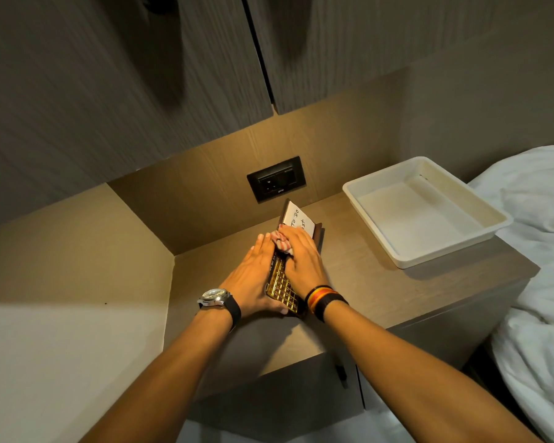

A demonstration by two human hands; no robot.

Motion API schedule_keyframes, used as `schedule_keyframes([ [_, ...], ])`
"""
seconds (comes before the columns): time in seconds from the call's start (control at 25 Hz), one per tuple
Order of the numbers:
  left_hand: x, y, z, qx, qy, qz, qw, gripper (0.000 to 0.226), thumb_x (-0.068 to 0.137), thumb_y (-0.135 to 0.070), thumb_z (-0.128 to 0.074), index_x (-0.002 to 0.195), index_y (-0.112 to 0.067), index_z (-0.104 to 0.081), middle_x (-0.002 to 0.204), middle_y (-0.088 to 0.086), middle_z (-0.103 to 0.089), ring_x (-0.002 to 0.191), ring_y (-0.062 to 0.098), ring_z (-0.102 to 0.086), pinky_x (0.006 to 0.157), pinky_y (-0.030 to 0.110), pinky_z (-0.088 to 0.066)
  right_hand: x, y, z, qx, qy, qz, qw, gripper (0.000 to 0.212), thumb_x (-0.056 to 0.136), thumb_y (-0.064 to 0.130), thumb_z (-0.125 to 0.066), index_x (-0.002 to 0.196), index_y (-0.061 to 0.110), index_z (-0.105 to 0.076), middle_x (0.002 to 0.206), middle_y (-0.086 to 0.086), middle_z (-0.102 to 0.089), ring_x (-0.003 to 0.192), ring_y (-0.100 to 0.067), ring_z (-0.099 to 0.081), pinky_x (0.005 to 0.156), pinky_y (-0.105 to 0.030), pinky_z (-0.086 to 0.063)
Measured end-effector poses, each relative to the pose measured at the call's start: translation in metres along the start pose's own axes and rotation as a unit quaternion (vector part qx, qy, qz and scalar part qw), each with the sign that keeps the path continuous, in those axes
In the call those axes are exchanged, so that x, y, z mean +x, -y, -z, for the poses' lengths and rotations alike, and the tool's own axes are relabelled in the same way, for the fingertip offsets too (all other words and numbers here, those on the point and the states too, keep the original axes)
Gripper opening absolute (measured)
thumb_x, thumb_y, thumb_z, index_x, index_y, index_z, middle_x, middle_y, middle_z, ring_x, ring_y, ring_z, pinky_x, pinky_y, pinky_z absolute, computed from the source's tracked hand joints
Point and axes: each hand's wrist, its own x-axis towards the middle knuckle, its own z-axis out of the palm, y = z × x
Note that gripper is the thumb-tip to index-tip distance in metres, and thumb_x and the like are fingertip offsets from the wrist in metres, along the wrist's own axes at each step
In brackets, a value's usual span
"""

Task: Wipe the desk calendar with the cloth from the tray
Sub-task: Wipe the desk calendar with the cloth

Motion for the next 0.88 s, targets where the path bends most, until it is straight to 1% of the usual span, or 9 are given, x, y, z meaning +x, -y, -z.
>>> schedule_keyframes([
  [0.12, -0.002, 0.001, -0.001, 0.0, 0.003, 0.007, 1.0, 0.153, 0.06, -0.056, -0.093, 0.161, -0.012, 0.012, 0.171, 0.011, 0.012, 0.155, 0.022, 0.017, 0.127, 0.035, 0.002, -0.024, -0.025, 0.007, -0.024, 0.049, 0.04, 0.998, 0.073, 0.088, -0.006, -0.052, 0.152, 0.028, -0.044, 0.154, 0.004, -0.047, 0.148, -0.009, -0.034, 0.123, -0.036, -0.03],
  [0.2, -0.001, -0.003, -0.002, 0.003, 0.008, 0.007, 1.0, 0.153, 0.06, -0.056, -0.093, 0.161, -0.012, 0.013, 0.171, 0.011, 0.013, 0.156, 0.022, 0.017, 0.128, 0.039, 0.0, -0.028, -0.035, 0.013, -0.033, 0.041, -0.008, 0.999, 0.075, 0.088, -0.006, -0.052, 0.152, 0.032, -0.041, 0.155, 0.005, -0.045, 0.146, -0.008, -0.035, 0.121, -0.039, -0.035],
  [0.28, 0.005, -0.004, 0.003, 0.011, 0.013, 0.011, 1.0, 0.155, 0.056, -0.056, -0.094, 0.161, -0.012, 0.012, 0.171, 0.012, 0.01, 0.157, 0.024, 0.014, 0.128, 0.04, -0.002, -0.024, -0.031, 0.011, -0.034, 0.03, -0.05, 0.998, 0.074, 0.09, -0.002, -0.053, 0.153, 0.035, -0.036, 0.157, 0.004, -0.041, 0.146, -0.012, -0.038, 0.118, -0.043, -0.04],
  [0.32, 0.007, -0.003, 0.006, 0.02, 0.019, 0.014, 1.0, 0.158, 0.053, -0.057, -0.095, 0.16, -0.012, 0.012, 0.171, 0.013, 0.009, 0.157, 0.025, 0.013, 0.128, 0.04, -0.001, -0.026, -0.03, 0.008, -0.035, 0.035, -0.054, 0.997, 0.075, 0.091, 0.001, -0.054, 0.154, 0.037, -0.033, 0.159, 0.004, -0.038, 0.147, -0.014, -0.037, 0.118, -0.044, -0.039],
  [0.4, 0.011, -0.001, 0.01, 0.054, 0.032, 0.01, 0.998, 0.165, 0.048, -0.062, -0.094, 0.159, -0.014, 0.018, 0.169, 0.011, 0.019, 0.155, 0.025, 0.019, 0.125, 0.038, 0.005, -0.033, -0.03, 0.003, -0.04, 0.05, -0.029, 0.997, 0.077, 0.092, 0.002, -0.055, 0.155, 0.039, -0.03, 0.161, 0.006, -0.035, 0.15, -0.014, -0.034, 0.12, -0.044, -0.036],
  [0.48, 0.013, 0.002, 0.01, 0.084, 0.041, -0.009, 0.996, 0.169, 0.047, -0.066, -0.091, 0.157, -0.016, 0.027, 0.165, 0.009, 0.032, 0.152, 0.025, 0.028, 0.122, 0.036, 0.009, -0.038, -0.034, 0.0, -0.051, 0.048, -0.017, 0.997, 0.08, 0.093, 0.002, -0.057, 0.157, 0.039, -0.028, 0.162, 0.007, -0.034, 0.152, -0.013, -0.03, 0.122, -0.041, -0.032],
  [0.56, 0.013, 0.002, 0.006, 0.088, 0.046, -0.022, 0.995, 0.168, 0.049, -0.068, -0.09, 0.156, -0.017, 0.03, 0.163, 0.006, 0.038, 0.151, 0.023, 0.032, 0.122, 0.035, 0.009, -0.04, -0.034, -0.005, -0.073, 0.035, -0.027, 0.996, 0.079, 0.095, 0.005, -0.058, 0.159, 0.038, -0.024, 0.164, 0.006, -0.032, 0.154, -0.014, -0.026, 0.123, -0.04, -0.03],
  [0.68, 0.011, 0.004, 0.002, 0.065, 0.048, -0.026, 0.996, 0.166, 0.052, -0.065, -0.091, 0.157, -0.017, 0.028, 0.164, 0.002, 0.036, 0.151, 0.019, 0.032, 0.123, 0.034, 0.005, -0.043, -0.032, -0.012, -0.085, 0.021, -0.021, 0.996, 0.079, 0.096, 0.009, -0.06, 0.16, 0.035, -0.021, 0.166, 0.005, -0.029, 0.156, -0.016, -0.022, 0.122, -0.04, -0.028],
  [0.88, 0.011, 0.005, -0.006, -0.004, 0.049, -0.012, 0.999, 0.167, 0.052, -0.057, -0.095, 0.154, -0.023, 0.033, 0.165, 0.0, 0.034, 0.152, 0.018, 0.03, 0.122, 0.031, 0.004, -0.02, -0.025, -0.008, -0.081, 0.004, -0.024, 0.996, 0.075, 0.091, 0.002, -0.058, 0.157, 0.027, -0.031, 0.16, 0.001, -0.039, 0.149, -0.016, -0.035, 0.12, -0.04, -0.036],
])
